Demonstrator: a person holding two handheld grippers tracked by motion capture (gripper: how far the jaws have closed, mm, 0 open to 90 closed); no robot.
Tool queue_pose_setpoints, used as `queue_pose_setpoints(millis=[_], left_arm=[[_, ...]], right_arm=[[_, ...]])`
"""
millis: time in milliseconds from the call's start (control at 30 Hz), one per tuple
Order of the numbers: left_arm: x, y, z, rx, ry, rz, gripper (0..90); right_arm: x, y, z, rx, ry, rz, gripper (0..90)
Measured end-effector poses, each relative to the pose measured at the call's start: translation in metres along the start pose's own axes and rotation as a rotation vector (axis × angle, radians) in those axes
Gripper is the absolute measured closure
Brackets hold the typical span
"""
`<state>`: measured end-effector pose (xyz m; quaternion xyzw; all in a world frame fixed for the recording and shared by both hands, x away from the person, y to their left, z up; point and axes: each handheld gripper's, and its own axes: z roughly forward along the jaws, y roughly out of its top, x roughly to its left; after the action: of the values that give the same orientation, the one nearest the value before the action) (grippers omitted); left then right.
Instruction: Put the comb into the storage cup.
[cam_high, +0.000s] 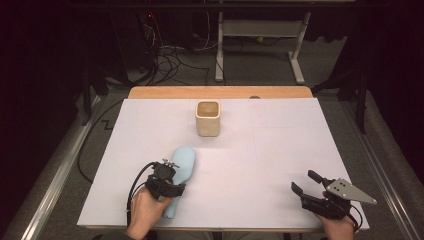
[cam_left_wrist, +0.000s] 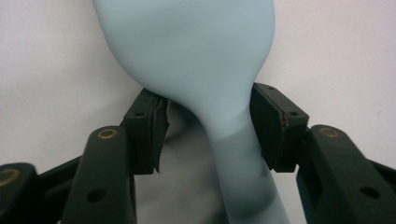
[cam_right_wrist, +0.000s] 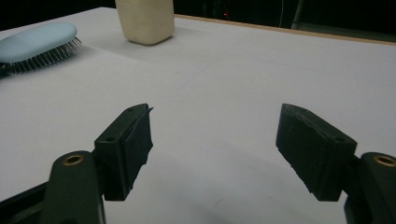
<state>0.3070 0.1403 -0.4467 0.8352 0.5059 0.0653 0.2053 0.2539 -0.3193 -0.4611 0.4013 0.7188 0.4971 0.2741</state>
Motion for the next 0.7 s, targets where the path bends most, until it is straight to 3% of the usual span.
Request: queue_pose_setpoints(millis=[700], left_arm=[[-0.001, 0.013, 0.005, 0.035, 0.041, 0.047, 62.0]], right_arm=[[0.0, 0.0, 0.0, -0.006, 0.002, -0.006, 27.4]])
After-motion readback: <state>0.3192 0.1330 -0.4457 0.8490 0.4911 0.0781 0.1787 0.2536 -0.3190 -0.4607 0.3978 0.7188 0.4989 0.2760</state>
